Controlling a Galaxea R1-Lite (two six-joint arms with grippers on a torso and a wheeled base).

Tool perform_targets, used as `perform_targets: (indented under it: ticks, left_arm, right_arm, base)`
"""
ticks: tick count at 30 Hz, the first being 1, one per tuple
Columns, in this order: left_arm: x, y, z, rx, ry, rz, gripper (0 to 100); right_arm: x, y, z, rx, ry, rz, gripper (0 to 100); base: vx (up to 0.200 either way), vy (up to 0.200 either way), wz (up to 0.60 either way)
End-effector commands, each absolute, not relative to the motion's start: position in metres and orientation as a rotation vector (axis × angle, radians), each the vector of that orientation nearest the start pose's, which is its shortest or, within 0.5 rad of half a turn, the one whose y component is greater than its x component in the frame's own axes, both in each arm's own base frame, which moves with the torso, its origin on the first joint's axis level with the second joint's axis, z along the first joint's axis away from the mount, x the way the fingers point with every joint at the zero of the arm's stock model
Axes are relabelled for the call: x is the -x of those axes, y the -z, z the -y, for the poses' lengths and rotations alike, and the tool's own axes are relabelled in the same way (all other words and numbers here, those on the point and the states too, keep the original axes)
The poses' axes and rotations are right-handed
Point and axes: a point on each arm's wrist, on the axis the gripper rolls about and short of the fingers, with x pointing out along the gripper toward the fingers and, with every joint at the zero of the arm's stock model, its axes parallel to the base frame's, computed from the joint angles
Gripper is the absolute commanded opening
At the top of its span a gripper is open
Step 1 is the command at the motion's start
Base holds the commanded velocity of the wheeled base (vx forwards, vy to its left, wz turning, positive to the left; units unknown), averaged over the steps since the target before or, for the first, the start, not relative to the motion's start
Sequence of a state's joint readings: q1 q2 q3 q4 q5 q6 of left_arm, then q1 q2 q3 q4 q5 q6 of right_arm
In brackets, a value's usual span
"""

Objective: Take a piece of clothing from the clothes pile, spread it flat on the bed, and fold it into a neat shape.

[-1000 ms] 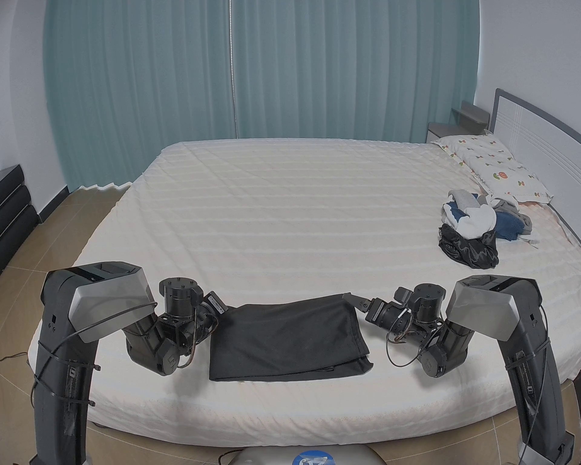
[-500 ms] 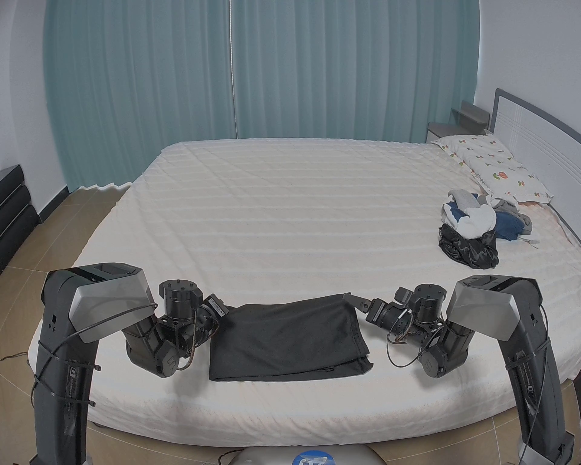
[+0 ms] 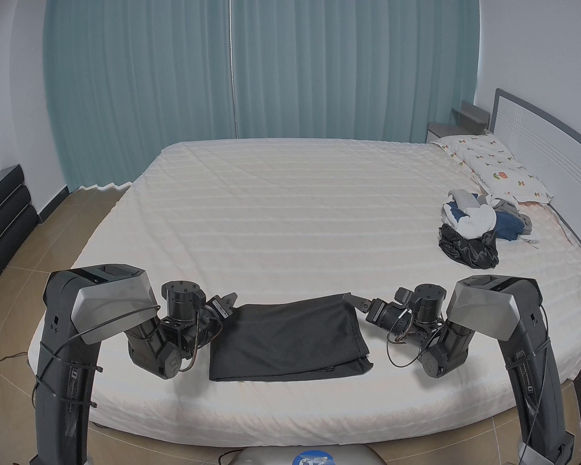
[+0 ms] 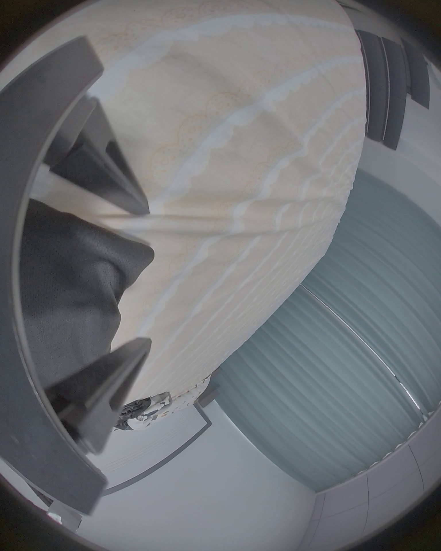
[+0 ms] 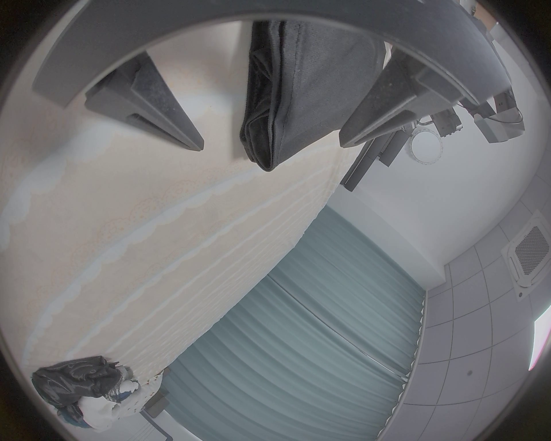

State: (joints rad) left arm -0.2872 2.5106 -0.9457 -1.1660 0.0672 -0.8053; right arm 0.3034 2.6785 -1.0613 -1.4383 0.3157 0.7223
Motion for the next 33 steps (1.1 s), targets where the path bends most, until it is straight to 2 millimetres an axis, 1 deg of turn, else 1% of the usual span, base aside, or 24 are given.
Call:
perform_targets:
  ticks: [1, 15, 23, 27, 28, 32, 33]
  left_arm:
    - [-0.397, 0.039, 0.115, 0.72, 0.041, -0.46, 0]
    - [-0.394, 0.041, 0.106, 0.713, -0.015, -0.458, 0]
    - [-0.394, 0.042, 0.106, 0.71, -0.029, -0.451, 0]
    - [-0.394, 0.039, 0.106, 0.715, -0.026, -0.446, 0]
    - [-0.394, 0.039, 0.106, 0.718, -0.027, -0.446, 100]
    - [-0.394, 0.037, 0.104, 0.719, -0.031, -0.441, 100]
    - [-0.394, 0.033, 0.099, 0.724, -0.041, -0.429, 100]
  right_arm:
    - [-0.414, 0.062, -0.137, -0.698, -0.525, -0.396, 100]
    - [-0.414, 0.062, -0.136, -0.699, -0.521, -0.398, 100]
    - [-0.413, 0.063, -0.135, -0.698, -0.52, -0.401, 100]
    - [-0.413, 0.061, -0.135, -0.699, -0.52, -0.396, 100]
    - [-0.414, 0.06, -0.135, -0.699, -0.521, -0.391, 100]
    - [-0.415, 0.051, -0.13, -0.701, -0.519, -0.361, 100]
    - [-0.415, 0.047, -0.128, -0.701, -0.516, -0.344, 100]
  base:
    - [0.0, 0.0, 0.0]
    - [0.0, 0.0, 0.0]
    - [0.0, 0.0, 0.0]
    - [0.0, 0.0, 0.0]
    - [0.0, 0.0, 0.0]
    - [0.0, 0.0, 0.0]
    - [0.0, 0.0, 0.0]
